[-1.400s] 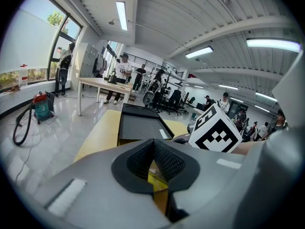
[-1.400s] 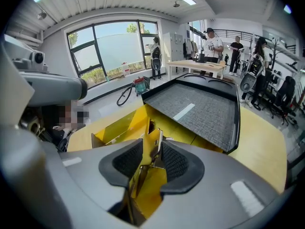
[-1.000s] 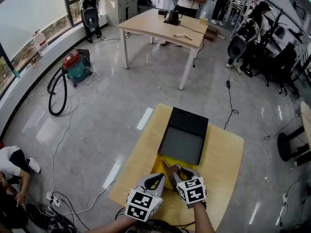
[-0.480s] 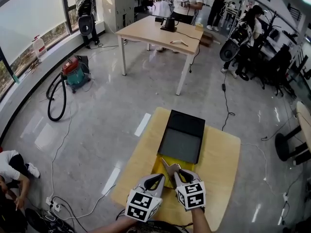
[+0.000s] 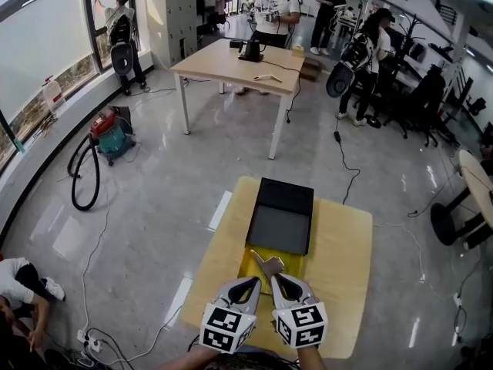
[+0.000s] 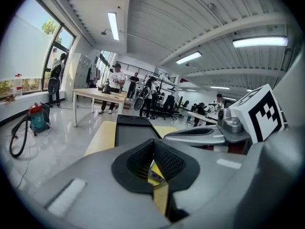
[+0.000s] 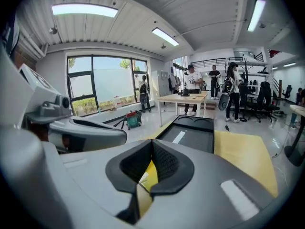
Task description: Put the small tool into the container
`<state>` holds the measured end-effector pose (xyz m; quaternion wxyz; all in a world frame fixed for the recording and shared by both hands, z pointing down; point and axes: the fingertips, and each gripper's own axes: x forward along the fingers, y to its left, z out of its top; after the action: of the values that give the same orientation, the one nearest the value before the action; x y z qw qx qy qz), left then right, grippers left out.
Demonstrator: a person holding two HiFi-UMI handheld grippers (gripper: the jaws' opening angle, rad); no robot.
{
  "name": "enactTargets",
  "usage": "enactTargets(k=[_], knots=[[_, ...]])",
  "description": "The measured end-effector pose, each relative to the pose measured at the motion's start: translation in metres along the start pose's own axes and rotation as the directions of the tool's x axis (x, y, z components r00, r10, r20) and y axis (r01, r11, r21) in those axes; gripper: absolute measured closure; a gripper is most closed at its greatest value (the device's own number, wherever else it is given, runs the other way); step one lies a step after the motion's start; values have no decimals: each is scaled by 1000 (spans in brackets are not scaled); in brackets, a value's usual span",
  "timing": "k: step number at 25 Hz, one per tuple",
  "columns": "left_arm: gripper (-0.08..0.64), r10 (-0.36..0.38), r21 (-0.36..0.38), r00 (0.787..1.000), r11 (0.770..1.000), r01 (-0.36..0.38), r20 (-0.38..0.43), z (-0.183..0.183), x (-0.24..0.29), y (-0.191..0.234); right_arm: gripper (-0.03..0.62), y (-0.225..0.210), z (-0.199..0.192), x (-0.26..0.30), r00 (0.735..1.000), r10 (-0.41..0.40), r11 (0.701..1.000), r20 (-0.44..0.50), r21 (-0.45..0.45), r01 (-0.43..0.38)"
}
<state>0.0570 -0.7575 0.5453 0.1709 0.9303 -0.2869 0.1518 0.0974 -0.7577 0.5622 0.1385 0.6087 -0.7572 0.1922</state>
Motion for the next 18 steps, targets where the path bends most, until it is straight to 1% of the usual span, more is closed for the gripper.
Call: enactTargets(k=[4,9,13,15,18], knots=[[555,-6,17,1000,1000,5,14,-1,-41,-25,586,32,8,-45,998,-5,1000,64,31,3],[555,-15,28,1000,999,14,23,-23,-81,-61,586,59,-13,-94,996,-12,999,90,44,8],[555,-19,36,999,999,18,26,-25,-110,-70,587,83,-15,-116,995,-18,999,97,51,13],[555,-23,38,999,999,22,28,-31,-126,-77,586,96,-21,-129,995,-22,998,101,54,17],[555,-26,41,999,999,25,33,-40,-146,-76,587,116,-28,-136,994,-27,998,108,55,21]])
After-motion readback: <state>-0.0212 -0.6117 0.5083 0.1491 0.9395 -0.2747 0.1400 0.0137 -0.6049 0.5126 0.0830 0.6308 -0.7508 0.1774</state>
